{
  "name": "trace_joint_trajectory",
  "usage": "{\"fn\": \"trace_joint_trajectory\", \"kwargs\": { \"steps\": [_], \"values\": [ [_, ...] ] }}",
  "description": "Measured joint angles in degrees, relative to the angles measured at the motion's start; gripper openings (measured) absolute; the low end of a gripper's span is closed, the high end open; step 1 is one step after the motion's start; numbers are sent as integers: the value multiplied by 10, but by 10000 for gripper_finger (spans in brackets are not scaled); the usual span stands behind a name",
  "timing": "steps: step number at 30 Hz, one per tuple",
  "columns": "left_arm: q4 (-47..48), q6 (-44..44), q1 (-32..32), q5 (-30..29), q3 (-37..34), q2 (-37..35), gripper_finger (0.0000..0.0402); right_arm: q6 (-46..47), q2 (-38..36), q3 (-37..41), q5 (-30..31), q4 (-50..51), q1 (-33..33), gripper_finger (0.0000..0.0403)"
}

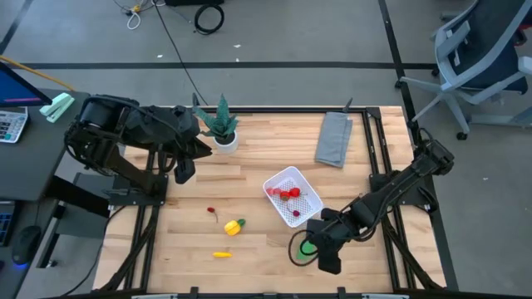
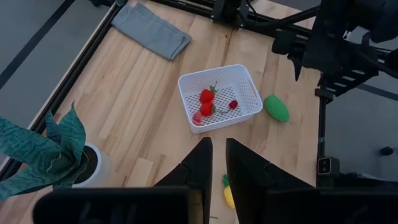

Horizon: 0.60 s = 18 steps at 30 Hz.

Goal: Pick and placing Produce into tupperware
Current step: Put the green corn into the white basket

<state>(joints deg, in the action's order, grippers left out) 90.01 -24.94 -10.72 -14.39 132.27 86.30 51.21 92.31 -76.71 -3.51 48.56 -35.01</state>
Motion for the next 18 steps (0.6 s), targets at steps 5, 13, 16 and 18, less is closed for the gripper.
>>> {"fn": "trace_joint_trajectory", "kwargs": {
  "steps": [5,13,16,18],
  "values": [
    [0,0,0,0,0,0,52,-71,0,34,-4,-17,-4,233],
    [-2,0,0,0,0,0,52,-299,0,64,23,-20,-4,233],
    [-2,-17,0,-1,0,5,53,-403,0,75,39,-31,-4,233],
    [-3,-38,0,-5,0,9,52,-466,0,85,41,-48,-4,233]
  ]
}}
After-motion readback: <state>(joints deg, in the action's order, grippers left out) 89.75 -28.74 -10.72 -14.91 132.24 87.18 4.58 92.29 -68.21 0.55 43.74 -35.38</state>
